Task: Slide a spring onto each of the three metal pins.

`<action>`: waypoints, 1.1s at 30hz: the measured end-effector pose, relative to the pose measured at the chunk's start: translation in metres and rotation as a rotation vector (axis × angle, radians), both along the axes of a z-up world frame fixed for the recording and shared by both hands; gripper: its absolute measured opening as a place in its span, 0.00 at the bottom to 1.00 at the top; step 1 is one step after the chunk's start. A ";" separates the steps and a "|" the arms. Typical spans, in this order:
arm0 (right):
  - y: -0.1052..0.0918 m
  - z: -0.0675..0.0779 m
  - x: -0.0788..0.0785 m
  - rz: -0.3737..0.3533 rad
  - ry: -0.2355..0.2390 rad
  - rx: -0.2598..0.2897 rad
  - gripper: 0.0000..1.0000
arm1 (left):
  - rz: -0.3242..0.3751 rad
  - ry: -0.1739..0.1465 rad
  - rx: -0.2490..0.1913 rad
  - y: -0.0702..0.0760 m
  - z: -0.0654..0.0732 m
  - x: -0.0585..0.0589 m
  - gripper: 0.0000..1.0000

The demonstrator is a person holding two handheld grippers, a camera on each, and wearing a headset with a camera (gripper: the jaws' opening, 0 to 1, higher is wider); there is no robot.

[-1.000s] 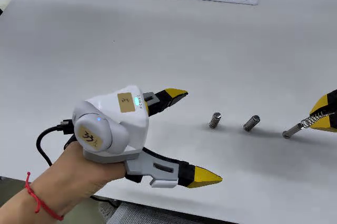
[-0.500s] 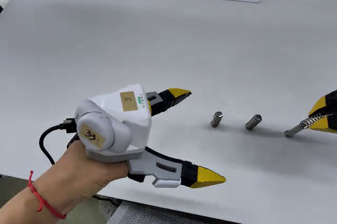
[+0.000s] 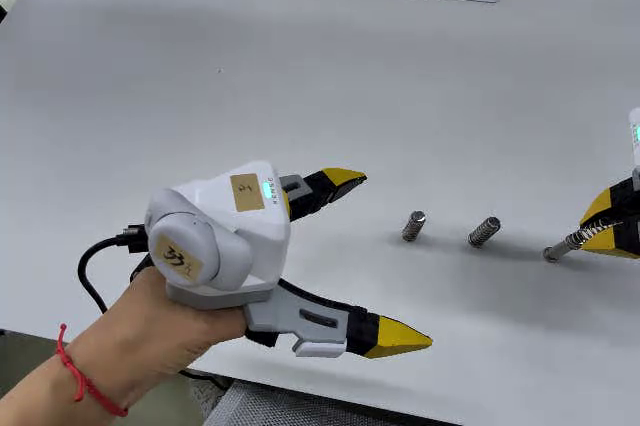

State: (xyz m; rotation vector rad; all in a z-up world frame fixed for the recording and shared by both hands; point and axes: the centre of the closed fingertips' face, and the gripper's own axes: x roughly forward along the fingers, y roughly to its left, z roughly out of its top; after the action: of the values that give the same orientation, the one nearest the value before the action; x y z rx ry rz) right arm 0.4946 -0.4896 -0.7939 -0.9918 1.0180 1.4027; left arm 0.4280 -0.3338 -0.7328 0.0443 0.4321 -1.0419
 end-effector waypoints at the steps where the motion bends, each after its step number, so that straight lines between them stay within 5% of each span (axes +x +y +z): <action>1: 0.000 -0.001 0.000 0.000 0.000 -0.001 0.13 | 0.000 0.000 -0.001 0.000 0.000 0.000 0.97; 33: 0.004 -0.038 -0.006 0.010 -0.024 -0.026 0.13 | 0.011 0.005 -0.019 0.002 -0.001 -0.001 0.96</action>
State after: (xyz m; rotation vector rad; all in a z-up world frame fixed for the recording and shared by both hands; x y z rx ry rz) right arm 0.4882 -0.4857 -0.8320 -1.0311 1.0170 1.3856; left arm 0.4274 -0.3315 -0.7336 0.0226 0.4266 -1.0355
